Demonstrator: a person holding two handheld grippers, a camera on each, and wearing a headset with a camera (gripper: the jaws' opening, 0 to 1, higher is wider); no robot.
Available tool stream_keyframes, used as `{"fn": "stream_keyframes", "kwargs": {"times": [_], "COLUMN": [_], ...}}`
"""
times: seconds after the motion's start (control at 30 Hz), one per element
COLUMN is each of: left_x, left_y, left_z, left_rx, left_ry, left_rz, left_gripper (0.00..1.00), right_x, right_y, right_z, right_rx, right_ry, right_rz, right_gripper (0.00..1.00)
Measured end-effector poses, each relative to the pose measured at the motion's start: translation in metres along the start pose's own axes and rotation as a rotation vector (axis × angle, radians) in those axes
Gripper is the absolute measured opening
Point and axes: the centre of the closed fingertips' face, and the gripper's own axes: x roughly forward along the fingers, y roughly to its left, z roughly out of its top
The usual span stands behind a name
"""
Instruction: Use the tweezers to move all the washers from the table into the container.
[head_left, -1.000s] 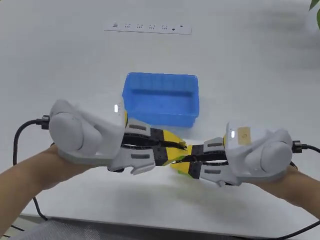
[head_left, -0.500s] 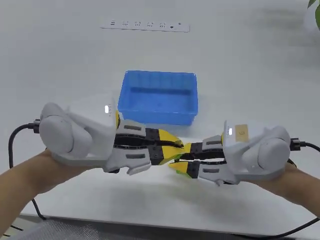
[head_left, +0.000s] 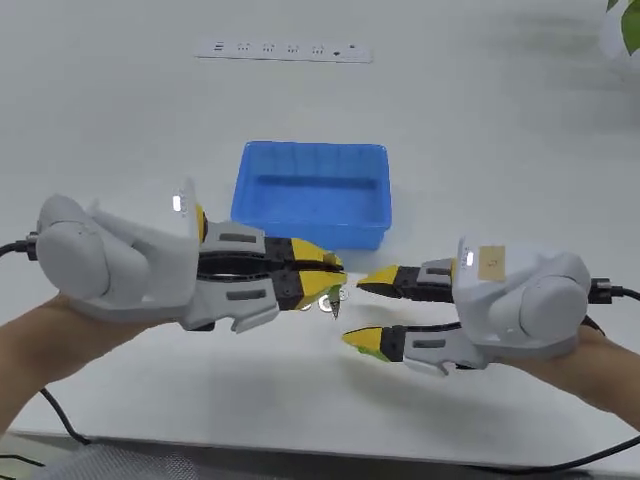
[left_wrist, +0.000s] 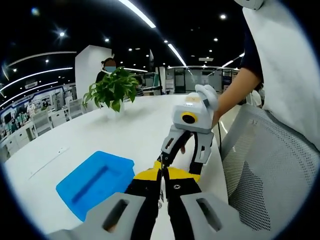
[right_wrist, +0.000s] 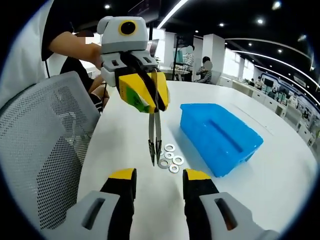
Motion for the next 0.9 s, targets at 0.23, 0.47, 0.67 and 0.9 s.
{"fn": "stream_keyframes", "kwargs": {"times": [0.23,0.47,0.67,0.9], "left_x": [-0.001,0.002,0.002,0.0], "left_y": [0.006,0.003,0.005,0.003], "left_z": [-0.004,-0.012,-0.012,-0.015], "left_rx": [0.018,0.049,0.055,0.006], "left_ry": [0.006,0.025,0.022,0.02], "left_rz": [0.01,-0.016,-0.016,-0.03], "left_gripper": [0.07,0.07,0.07,0.07], "right_x": [-0.001,-0.003,-0.004,-0.002], "right_y": [-0.004,-0.006,-0.005,-0.002], "right_z": [-0.007,-0.007,-0.009,-0.009], "right_rx": [0.021,0.08,0.103,0.109], "right_ry": [0.008,-0.011,-0.012,-0.006], "right_rz": [-0.029,-0.041,-0.037,-0.028], "right_gripper": [0.53,0.54,0.54,0.54]}}
